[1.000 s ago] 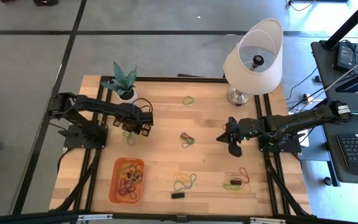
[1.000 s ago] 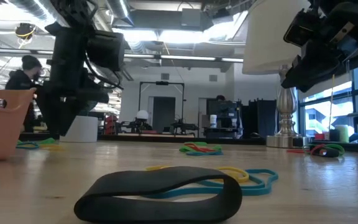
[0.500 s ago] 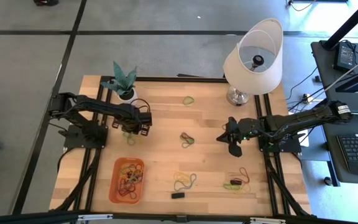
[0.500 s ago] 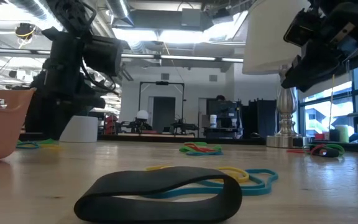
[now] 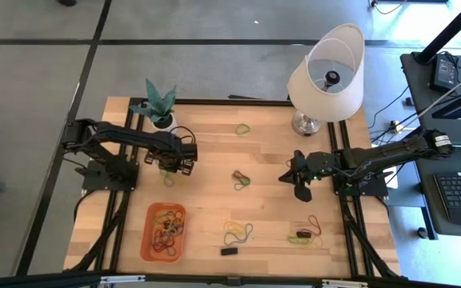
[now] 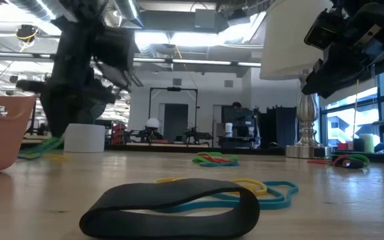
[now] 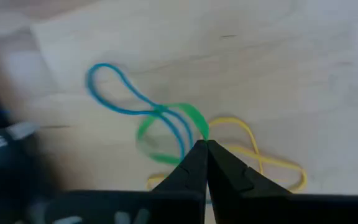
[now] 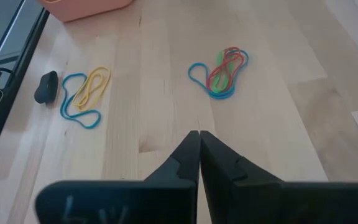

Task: Pick and place rubber bands into bin
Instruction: Put the green rubber band into the orange bin

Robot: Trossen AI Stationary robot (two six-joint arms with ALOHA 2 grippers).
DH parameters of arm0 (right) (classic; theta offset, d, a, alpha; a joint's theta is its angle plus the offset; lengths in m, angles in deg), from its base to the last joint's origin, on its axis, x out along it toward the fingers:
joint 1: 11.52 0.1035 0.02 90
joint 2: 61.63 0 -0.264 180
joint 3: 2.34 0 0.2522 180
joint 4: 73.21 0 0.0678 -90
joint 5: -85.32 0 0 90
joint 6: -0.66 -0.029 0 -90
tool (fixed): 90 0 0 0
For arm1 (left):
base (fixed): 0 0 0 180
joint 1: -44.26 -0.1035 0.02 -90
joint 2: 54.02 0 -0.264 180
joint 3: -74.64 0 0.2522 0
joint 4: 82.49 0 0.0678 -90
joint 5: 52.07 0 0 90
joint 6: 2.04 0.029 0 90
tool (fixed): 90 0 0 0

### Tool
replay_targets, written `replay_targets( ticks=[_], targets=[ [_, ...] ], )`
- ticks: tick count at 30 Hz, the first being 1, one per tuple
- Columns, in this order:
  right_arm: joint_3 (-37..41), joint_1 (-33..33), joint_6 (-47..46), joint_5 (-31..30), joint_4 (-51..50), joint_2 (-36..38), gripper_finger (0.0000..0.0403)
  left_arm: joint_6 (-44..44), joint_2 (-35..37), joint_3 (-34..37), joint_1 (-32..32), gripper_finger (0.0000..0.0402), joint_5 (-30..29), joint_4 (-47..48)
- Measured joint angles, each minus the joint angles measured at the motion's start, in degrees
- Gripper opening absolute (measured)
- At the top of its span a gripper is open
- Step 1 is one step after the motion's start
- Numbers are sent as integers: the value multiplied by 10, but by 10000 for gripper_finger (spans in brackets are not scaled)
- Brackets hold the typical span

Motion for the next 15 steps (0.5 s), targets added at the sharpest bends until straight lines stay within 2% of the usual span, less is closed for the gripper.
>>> replay_targets(
  ticks=[11,15],
  targets=[
    [0,0,0,0,0,0,16,-11,0,-141,48,1,-62,193],
    [0,0,0,0,0,0,16,-16,0,-179,61,1,-75,237]
  ],
)
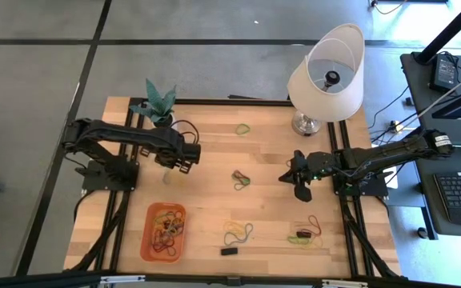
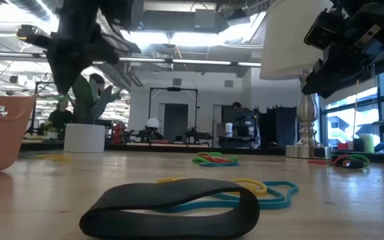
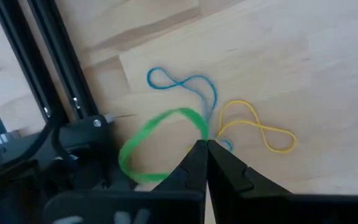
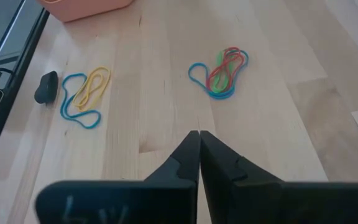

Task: Pick and place rubber bands into bin
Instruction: Put the green rubber band into the orange bin

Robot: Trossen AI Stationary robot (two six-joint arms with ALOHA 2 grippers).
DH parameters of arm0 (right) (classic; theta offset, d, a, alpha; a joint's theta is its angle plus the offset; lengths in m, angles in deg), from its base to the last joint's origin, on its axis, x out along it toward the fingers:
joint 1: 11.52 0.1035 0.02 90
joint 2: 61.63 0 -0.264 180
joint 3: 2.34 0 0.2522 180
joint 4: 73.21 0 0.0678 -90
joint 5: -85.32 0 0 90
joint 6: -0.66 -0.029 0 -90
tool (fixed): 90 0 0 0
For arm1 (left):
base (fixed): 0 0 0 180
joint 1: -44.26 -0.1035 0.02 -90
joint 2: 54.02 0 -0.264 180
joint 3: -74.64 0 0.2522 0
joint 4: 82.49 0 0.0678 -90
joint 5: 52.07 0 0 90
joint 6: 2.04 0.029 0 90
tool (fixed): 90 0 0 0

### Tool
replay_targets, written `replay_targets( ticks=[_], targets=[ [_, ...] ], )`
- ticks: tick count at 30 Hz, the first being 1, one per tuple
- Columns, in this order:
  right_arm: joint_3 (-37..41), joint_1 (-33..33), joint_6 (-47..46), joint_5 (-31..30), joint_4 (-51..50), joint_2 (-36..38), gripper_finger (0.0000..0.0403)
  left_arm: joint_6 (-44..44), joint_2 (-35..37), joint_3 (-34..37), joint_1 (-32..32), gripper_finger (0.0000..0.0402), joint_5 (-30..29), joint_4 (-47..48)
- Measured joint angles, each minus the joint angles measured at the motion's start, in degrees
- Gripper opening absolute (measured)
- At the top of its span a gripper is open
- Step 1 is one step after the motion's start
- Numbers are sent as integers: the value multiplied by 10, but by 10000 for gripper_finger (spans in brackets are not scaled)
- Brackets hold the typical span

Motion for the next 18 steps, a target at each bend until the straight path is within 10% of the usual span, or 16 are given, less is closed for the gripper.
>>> replay_targets(
  ticks=[18],
  targets=[
    [0,0,0,-20,0,0,16,-118,0,-60,177,1,74,-11]
  ],
)
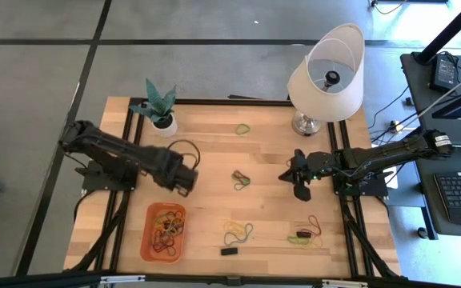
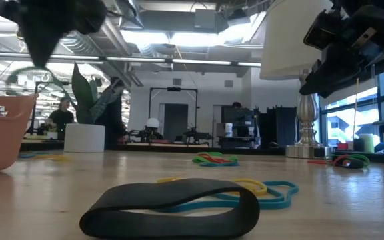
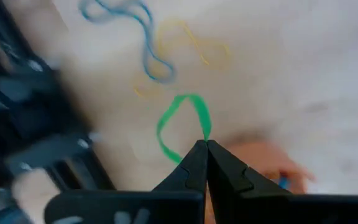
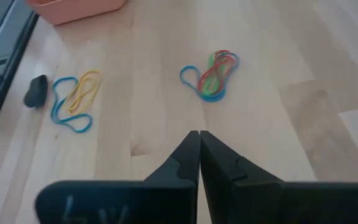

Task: Pick and place rubber bands into bin
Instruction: Put the green rubber band into the orange bin

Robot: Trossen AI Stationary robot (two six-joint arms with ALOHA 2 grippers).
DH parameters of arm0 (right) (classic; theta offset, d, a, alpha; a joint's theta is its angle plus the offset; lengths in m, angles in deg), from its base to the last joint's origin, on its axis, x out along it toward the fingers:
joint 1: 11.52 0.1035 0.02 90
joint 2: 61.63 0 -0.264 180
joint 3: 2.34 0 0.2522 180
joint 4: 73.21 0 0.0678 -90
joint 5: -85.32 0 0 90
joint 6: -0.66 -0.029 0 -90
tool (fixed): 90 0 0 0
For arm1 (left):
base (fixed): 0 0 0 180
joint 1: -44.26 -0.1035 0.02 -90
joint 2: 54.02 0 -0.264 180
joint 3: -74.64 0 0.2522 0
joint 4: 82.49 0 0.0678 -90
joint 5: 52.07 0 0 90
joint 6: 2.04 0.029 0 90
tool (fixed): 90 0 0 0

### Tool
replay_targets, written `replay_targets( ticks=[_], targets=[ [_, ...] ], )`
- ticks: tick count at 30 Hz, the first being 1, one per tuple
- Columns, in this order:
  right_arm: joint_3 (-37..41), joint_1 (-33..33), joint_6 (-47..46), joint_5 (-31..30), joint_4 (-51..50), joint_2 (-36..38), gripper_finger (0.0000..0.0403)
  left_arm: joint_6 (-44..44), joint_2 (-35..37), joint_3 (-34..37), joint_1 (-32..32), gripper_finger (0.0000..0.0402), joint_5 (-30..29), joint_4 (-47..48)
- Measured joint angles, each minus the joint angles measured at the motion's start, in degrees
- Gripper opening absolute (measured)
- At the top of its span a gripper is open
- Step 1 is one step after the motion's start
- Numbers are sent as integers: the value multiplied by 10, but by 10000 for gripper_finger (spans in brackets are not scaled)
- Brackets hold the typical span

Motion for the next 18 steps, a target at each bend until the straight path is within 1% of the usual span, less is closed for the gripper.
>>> replay_targets(
  ticks=[3,6,9,14,18],
  targets=[
    [0,0,0,-12,0,0,16,-51,0,-1,58,2,10,-48],
    [0,0,1,-16,0,0,16,-112,0,-1,112,2,5,-103],
    [0,0,1,-16,0,0,16,-186,0,1,156,2,1,-136],
    [0,0,5,-16,0,0,16,-309,-20,2,216,2,-11,-130],
    [0,0,16,-18,0,0,16,-339,-60,2,243,2,6,-133]
  ],
)
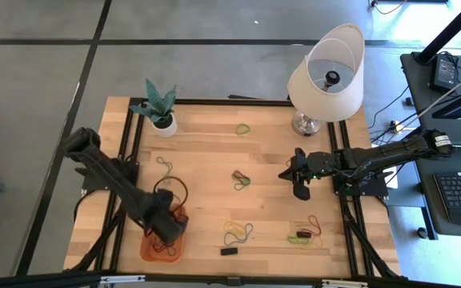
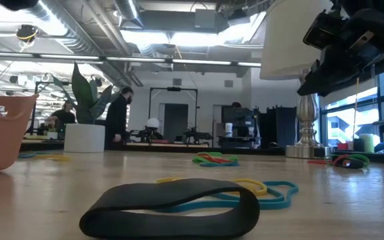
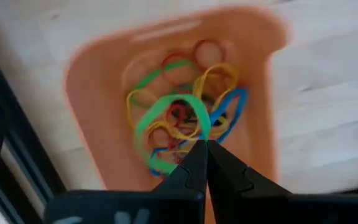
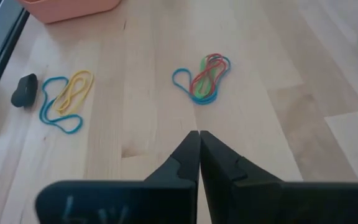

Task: Pick and place rubber bands into bin
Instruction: Put the green rubber band into the orange bin, then put the black rubber band into the orange bin

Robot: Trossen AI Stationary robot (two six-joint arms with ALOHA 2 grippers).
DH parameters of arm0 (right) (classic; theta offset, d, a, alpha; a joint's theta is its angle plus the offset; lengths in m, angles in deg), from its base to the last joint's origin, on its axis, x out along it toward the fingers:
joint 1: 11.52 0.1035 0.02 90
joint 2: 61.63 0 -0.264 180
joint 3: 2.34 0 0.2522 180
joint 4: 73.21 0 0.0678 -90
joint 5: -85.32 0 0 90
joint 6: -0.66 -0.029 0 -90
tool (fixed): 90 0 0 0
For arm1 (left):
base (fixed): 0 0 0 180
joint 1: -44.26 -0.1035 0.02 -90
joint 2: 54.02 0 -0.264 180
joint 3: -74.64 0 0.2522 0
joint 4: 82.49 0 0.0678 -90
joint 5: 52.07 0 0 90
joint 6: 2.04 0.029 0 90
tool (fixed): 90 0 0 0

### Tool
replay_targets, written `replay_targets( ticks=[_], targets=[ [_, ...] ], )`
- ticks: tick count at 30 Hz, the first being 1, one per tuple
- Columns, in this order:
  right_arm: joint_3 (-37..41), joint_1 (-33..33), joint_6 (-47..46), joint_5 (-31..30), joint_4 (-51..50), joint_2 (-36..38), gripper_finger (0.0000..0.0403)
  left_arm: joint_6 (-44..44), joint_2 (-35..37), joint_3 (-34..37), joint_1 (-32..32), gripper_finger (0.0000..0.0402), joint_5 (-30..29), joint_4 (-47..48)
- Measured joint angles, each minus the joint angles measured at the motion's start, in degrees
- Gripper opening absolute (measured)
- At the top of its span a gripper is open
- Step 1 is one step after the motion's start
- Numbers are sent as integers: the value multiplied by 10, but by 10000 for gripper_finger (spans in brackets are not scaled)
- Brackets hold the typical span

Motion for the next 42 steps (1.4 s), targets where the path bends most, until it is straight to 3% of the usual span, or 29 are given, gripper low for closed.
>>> replay_targets(
  ticks=[11,20,27,33,42],
  targets=[
    [0,0,-3,-7,1,0,16,18,-104,0,17,2,57,-114],
    [0,0,-23,-8,1,0,16,-15,-123,0,24,4,83,-133],
    [0,0,-32,-8,0,0,16,-20,-123,0,24,60,105,-131],
    [0,0,-32,-8,0,0,17,35,-120,0,17,123,111,-112],
    [0,0,-32,-8,0,0,17,100,-66,0,-17,134,101,-83]
  ],
)
